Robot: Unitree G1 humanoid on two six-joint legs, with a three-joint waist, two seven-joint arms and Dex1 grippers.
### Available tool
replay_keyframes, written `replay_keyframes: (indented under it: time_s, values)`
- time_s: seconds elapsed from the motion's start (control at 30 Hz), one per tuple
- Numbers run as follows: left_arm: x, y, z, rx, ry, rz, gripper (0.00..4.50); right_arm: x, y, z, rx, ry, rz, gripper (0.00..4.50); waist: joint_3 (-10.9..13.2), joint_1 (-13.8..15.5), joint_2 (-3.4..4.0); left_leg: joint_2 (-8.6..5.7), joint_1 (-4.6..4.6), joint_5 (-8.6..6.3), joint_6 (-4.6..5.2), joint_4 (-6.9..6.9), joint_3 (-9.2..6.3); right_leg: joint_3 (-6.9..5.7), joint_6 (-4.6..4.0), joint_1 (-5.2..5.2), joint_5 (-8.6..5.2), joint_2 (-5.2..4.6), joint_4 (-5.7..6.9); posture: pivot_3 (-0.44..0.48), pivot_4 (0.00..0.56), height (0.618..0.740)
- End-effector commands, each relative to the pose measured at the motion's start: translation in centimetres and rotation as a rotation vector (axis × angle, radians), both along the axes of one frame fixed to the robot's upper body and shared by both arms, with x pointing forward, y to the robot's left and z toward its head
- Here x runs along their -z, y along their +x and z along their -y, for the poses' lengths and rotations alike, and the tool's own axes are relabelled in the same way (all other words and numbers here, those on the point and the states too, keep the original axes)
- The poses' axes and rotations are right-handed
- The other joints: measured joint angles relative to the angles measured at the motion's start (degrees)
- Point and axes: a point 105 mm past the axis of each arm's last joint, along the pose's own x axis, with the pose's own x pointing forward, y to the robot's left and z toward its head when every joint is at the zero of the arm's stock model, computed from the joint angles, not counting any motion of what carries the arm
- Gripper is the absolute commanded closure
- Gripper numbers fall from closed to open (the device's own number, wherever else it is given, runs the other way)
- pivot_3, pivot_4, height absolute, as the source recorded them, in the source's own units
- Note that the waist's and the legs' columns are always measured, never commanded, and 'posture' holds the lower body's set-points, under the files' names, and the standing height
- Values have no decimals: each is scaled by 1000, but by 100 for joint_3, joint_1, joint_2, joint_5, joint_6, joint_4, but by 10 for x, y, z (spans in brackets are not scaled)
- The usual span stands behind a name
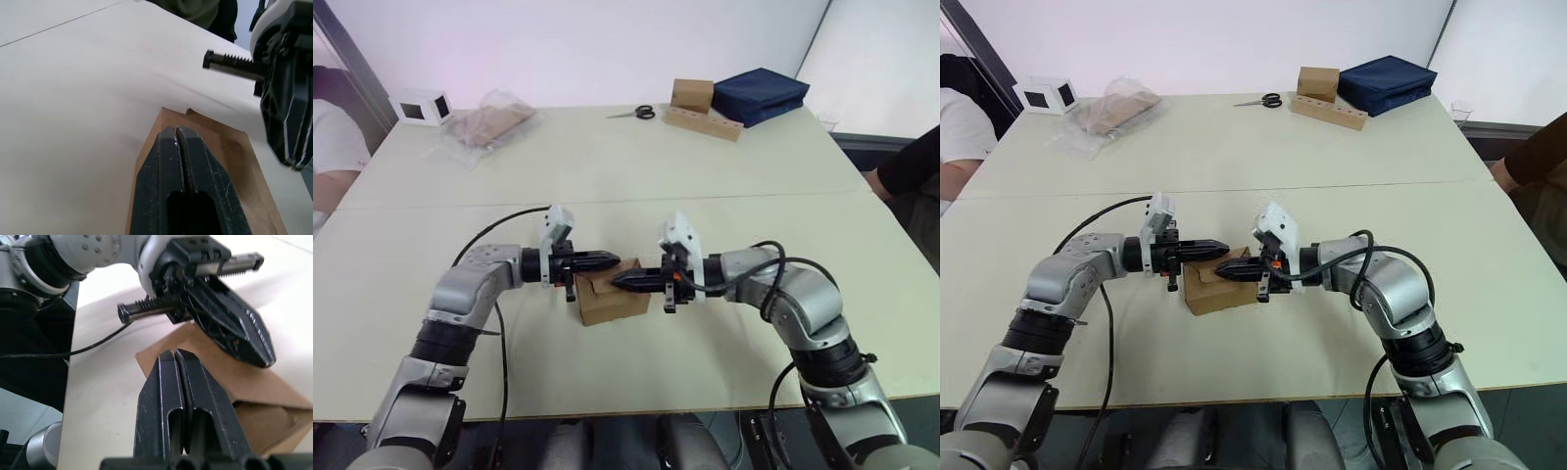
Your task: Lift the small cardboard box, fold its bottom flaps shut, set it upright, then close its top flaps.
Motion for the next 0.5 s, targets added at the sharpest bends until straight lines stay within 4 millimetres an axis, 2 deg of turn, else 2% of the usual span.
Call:
replay_keyframes:
  time_s: [0.03, 0.2, 0.5]
  values:
    - [-7, 2, 2, 4, 3, 37, 4490, -3, -2, -4, -6, -12, 45, 4500, 0, 0, 0, 0, 0, 0, 0, 0, 0, 0, 0, 0, 0, 0, 0, 0, 150, 740]
    - [-8, 6, 1, -7, 3, 44, 4490, 7, -2, -6, 5, -64, 53, 4500, 0, 2, 0, 0, 0, 0, 0, 0, 0, 0, 0, 0, 0, 0, 0, 0, 150, 740]
    - [-6, 6, 1, -1, 13, 47, 4490, 11, 4, -6, 41, -99, 68, 4500, 0, 0, 0, 0, 0, 0, 0, 0, -1, 0, 0, 1, 0, 0, 0, 0, 150, 740]
